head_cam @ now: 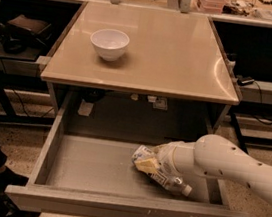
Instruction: Pick blue plastic bottle from top drawer and place on counter
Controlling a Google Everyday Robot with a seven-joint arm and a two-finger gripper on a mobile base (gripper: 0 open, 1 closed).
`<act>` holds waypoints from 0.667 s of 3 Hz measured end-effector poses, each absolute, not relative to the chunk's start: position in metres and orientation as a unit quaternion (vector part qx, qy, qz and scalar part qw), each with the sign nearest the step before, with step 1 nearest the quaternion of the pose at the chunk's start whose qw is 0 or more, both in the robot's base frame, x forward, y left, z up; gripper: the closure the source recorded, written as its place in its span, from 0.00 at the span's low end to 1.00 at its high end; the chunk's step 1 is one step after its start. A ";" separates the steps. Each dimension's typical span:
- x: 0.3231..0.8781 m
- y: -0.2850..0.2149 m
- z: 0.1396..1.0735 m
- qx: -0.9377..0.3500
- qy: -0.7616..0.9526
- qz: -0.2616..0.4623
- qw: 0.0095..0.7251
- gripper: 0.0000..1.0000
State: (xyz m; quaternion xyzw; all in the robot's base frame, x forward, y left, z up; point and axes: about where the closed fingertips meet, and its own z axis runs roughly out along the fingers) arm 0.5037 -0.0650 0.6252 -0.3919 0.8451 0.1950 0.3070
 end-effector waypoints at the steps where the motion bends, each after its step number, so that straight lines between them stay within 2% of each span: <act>1: 0.524 -0.099 0.686 -0.397 0.845 0.155 0.322 1.00; 2: 0.553 -0.145 0.777 -0.387 0.853 0.109 0.333 1.00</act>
Offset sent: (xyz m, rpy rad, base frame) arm 0.0866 -0.1514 0.2807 -0.2058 -0.1229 -0.1508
